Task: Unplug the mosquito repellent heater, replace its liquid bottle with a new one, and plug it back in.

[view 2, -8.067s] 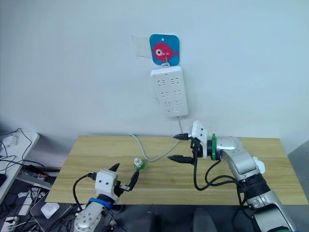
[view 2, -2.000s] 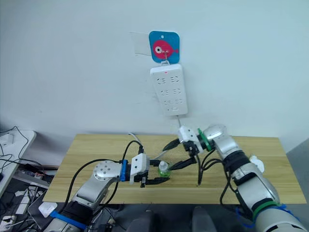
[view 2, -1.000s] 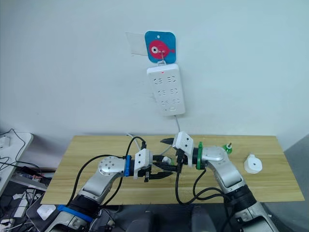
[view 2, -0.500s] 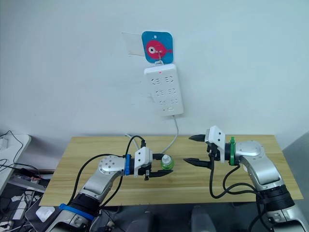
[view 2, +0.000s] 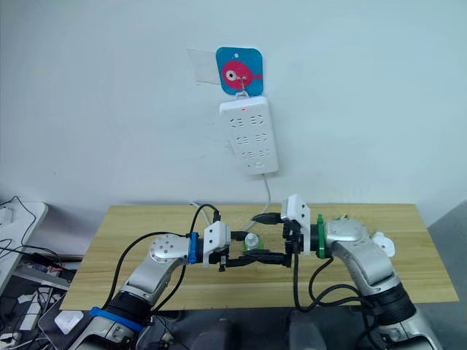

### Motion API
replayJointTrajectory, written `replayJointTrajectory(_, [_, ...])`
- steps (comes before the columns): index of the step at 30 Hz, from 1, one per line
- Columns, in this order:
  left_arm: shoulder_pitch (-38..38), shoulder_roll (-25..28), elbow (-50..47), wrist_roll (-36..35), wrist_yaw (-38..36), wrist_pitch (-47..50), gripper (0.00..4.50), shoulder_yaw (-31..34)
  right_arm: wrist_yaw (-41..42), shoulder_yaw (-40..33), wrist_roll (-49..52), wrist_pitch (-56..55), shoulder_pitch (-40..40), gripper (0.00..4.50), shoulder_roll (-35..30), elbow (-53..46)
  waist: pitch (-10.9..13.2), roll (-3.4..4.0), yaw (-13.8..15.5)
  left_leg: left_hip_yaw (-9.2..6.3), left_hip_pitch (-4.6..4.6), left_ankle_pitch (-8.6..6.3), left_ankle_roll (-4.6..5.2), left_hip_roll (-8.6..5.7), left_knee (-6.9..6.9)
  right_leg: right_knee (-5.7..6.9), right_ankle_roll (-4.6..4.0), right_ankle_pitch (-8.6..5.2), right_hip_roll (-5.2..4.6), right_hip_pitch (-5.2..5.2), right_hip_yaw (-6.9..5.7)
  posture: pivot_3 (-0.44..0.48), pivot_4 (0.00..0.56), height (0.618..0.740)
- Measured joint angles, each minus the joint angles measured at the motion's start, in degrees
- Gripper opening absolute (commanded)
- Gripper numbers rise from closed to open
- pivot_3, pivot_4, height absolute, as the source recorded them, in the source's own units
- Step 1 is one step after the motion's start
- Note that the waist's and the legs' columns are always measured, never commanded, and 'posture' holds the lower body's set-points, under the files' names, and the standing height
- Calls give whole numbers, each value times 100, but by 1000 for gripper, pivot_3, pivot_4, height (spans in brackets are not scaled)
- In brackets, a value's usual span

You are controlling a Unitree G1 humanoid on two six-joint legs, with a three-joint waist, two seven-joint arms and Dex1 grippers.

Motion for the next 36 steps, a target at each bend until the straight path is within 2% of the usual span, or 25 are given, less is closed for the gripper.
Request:
replayJointTrajectory(1, [-1,-1,0,0,0,-1,2217,0,-2,25,-76,-97,-8,3201,17,107,0,0,0,0,0,0,0,0,0,0,0,0,0,0,0,-53,130,740])
replayJointTrajectory(10, [0,0,0,1,7,-1,2217,0,18,47,-262,-489,-42,3201,68,323,0,0,8,0,1,0,0,0,0,1,0,0,0,0,0,-51,131,740])
replayJointTrajectory(13, [0,-18,0,2,17,-1,2217,0,17,47,-261,-509,-43,2618,74,323,0,0,13,0,1,0,0,0,0,1,0,0,0,0,0,-52,130,740])
replayJointTrajectory(18, [-1,-44,0,7,49,-2,2217,0,32,47,-256,-499,-110,762,91,323,0,0,13,0,1,0,0,0,0,1,0,0,0,0,0,-56,131,740])
replayJointTrajectory(19, [-2,-45,17,16,52,-2,2217,0,47,43,-253,-502,-137,449,92,321,0,0,13,0,1,0,0,0,0,1,0,0,0,0,1,-58,129,740])
replayJointTrajectory(20, [-5,-48,27,19,58,-3,2217,0,53,42,-253,-501,-154,334,87,321,0,0,12,0,1,0,0,0,0,1,0,0,0,0,0,-58,129,740])
replayJointTrajectory(25, [-33,-62,91,29,70,-74,2217,0,96,16,-214,-468,-157,334,66,286,0,0,12,0,1,0,0,0,0,1,0,0,0,0,0,-58,130,740])
replayJointTrajectory(29, [-44,-60,170,31,72,-84,2217,0,-18,-340,289,43,-245,334,13,-298,0,0,16,-1,0,0,0,2,0,1,0,0,0,-2,1,-54,132,740])
replayJointTrajectory(33, [-40,-39,194,37,128,-86,2217,29,-665,-1094,922,705,-462,334,12,-848,0,0,31,-5,-1,0,0,2,0,1,0,0,-1,-1,-1,-54,133,740])
replayJointTrajectory(36, [0,-12,194,37,182,-85,2217,115,-1323,-1540,1015,888,-461,334,85,-912,-1,0,32,-2,-1,0,0,2,0,1,0,0,-1,-1,1,-65,135,740])
